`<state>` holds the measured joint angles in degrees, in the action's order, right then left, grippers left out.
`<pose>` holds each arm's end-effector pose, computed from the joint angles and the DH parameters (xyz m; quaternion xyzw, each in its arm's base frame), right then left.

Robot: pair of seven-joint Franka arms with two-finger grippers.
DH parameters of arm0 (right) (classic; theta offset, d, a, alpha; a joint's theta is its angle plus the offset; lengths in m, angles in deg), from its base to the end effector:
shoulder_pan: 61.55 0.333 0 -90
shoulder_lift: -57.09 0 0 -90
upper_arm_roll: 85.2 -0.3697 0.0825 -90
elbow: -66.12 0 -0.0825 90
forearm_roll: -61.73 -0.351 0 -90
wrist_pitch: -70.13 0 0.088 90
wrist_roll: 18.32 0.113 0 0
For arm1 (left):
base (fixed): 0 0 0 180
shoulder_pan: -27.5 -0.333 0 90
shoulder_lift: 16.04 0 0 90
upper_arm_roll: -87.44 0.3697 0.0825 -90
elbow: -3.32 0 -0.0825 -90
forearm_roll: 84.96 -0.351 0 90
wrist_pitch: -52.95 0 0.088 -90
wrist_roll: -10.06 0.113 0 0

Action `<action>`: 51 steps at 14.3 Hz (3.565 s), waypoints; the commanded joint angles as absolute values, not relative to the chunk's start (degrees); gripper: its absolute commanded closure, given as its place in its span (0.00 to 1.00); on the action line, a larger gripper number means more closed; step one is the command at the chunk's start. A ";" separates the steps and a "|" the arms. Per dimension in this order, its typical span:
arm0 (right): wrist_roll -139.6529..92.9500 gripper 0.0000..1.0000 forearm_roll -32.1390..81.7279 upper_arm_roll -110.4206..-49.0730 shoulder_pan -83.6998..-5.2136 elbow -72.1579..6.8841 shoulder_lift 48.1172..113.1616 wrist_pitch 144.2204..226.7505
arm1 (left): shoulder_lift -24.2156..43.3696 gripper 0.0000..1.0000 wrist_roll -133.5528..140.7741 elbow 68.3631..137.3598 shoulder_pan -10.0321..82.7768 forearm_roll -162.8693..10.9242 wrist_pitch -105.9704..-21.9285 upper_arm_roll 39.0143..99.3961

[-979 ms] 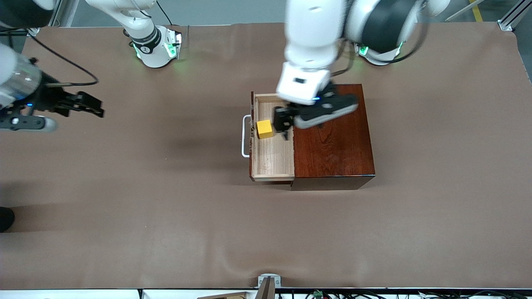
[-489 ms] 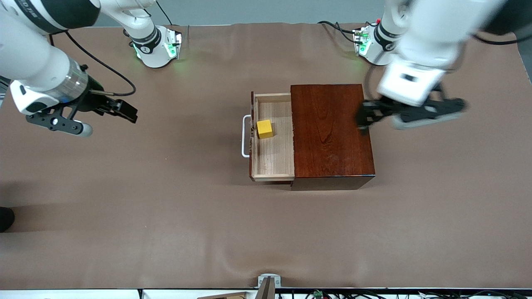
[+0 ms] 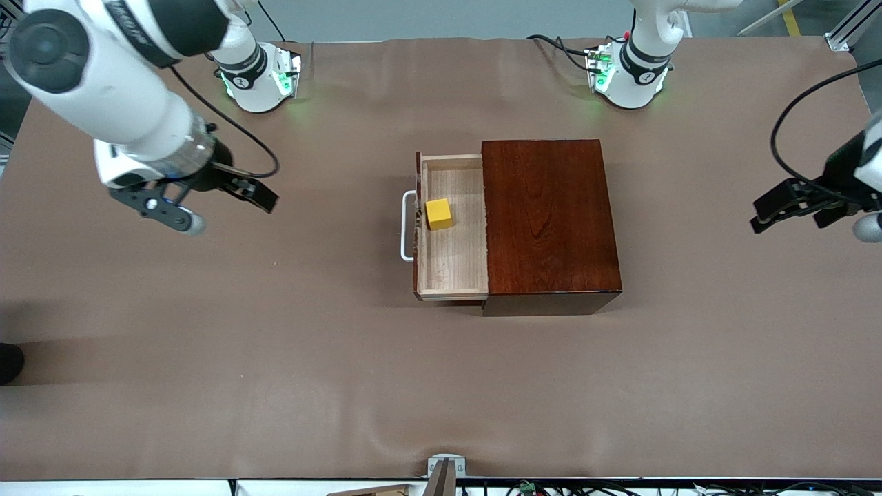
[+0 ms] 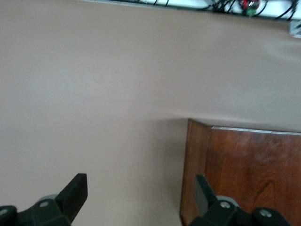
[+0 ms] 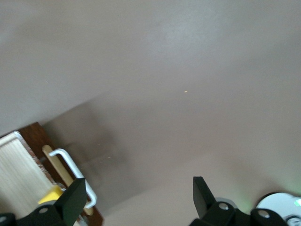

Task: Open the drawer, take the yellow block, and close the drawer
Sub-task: 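Lower the right gripper into the open drawer over the yellow cube, then grasp the yellow cube with the right gripper while the left gripper approaches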

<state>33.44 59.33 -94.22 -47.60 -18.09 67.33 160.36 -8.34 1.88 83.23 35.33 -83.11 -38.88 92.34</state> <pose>0.5378 0.2228 0.6194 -0.9670 0.2498 0.0495 0.0061 0.5733 -0.0373 0.6794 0.9982 0.0451 0.0359 0.0140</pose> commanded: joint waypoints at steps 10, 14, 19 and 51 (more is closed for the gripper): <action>65.25 0.00 58.91 -93.81 -36.08 -15.62 75.27 168.74 | -21.75 0.00 2.15 99.65 36.37 -84.60 -40.13 90.70; 76.22 0.00 58.91 -93.72 -33.18 -15.62 77.30 170.94 | -22.20 0.00 2.76 99.39 36.11 -90.32 -38.90 87.36; 83.44 0.00 58.92 -93.72 -30.09 -15.44 80.02 172.35 | -22.11 0.00 3.12 97.81 36.02 -90.33 -38.46 87.35; 107.98 0.04 59.44 -93.63 -21.13 -15.62 93.74 181.31 | -16.14 0.00 -2.94 96.58 31.28 -90.50 -38.80 66.36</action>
